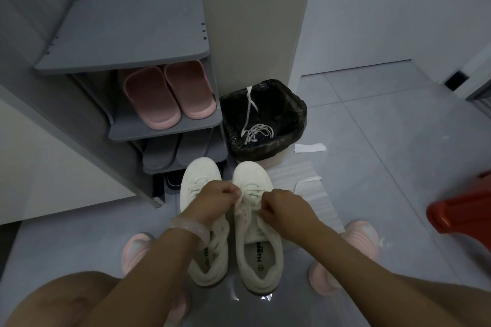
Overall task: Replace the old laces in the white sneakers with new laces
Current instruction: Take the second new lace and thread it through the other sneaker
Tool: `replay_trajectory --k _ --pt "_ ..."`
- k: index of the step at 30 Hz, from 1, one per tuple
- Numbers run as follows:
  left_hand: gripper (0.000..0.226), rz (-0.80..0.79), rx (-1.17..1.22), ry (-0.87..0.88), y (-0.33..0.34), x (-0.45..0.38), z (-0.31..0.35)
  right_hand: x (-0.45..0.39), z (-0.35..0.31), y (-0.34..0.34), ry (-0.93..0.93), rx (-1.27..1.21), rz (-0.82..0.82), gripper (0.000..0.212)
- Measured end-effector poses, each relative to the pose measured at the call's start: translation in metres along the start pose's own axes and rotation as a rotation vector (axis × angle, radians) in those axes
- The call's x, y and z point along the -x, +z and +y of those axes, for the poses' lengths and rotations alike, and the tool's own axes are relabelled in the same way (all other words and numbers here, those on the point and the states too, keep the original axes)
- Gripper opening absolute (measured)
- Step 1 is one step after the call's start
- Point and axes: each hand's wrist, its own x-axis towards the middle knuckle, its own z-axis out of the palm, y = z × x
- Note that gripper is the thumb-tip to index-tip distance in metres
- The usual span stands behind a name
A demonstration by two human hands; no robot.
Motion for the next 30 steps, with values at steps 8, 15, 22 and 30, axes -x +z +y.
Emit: replay_trajectory --k 8,15,22,30 --pt "0.011 0.1 -0.517 0.012 -0.007 0.005 -0.002 -0.003 0.012 -0.012 0.161 -0.42 -0.145 0.004" --pt "0.033 -0.037 -0.683 0.188 0.01 0.024 0.004 -0.007 0.009 -0.012 0.219 -0.472 -0.161 0.021" --pt "0.045 -0.152 -0.618 0.116 0.012 0.018 -0.007 0.002 0.026 -0.045 0.32 -0.593 -0.289 0.017" --pt "0.046 -0.159 -0.573 0.077 0.011 0.017 -0.007 0.033 0.073 -0.097 0.313 -0.625 -0.319 0.017"
